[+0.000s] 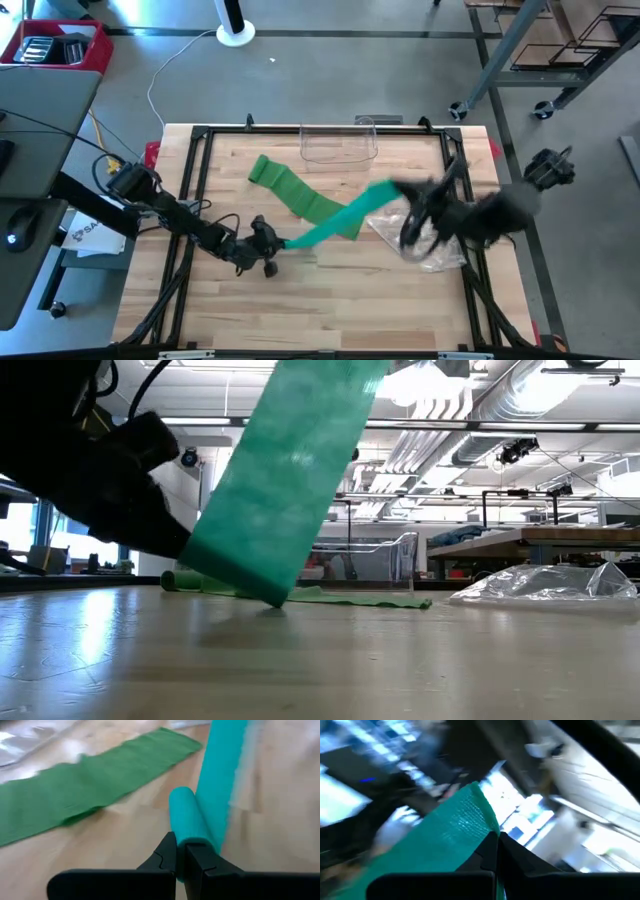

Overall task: Roll bandage
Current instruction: Roll the blue bandage

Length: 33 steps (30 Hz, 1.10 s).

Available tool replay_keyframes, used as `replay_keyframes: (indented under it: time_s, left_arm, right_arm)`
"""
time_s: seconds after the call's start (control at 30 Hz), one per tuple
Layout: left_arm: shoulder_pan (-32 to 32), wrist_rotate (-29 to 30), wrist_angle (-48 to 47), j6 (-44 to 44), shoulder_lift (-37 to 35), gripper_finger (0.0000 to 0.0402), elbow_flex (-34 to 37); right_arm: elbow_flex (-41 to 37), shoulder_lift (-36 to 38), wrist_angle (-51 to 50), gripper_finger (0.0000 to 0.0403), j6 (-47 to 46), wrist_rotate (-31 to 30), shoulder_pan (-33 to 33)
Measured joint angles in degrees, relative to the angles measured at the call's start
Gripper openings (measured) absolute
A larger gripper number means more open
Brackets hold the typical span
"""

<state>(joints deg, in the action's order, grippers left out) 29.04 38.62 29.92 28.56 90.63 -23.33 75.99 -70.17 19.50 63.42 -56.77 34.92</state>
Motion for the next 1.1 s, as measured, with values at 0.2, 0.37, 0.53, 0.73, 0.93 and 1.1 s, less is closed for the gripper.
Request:
replay_keyframes:
  time_s: [0.2, 0.37, 0.53, 0.73, 0.93, 1.1]
  left_arm:
    - [2.34, -5.83, 0.09, -5.82, 1.30, 0.0001, -8.24]
    - [3.45, -9.89, 0.05, -9.84, 2.95, 0.0001, -15.53]
    - [3.88, -13.29, 0.45, -15.88, 5.46, 0.0001, -21.94]
    - [4.02, -16.82, 7.13, -20.53, 7.98, 0.0000, -24.79]
    - [4.02, -21.70, 14.50, -20.75, 9.94, 0.0000, -24.76]
    - [5.50, -21.39, 20.47, -23.41, 10.74, 0.0000, -24.76]
  right_arm:
    - [0.02, 3.91, 1.67, 0.0000, -0.77, 3.78, -11.57]
    - [0.07, 5.87, -14.42, 0.0000, -18.69, 10.83, -21.19]
    - [0.07, 5.16, -34.33, 0.0000, -38.97, 22.25, -28.55]
    - [0.07, 1.40, -52.06, 0.0000, -53.58, 28.60, -33.64]
    - [0.07, -4.67, -58.99, 0.0000, -59.00, 29.66, -36.94]
    - [0.07, -10.45, -60.12, 0.0000, -59.06, 34.90, -37.68]
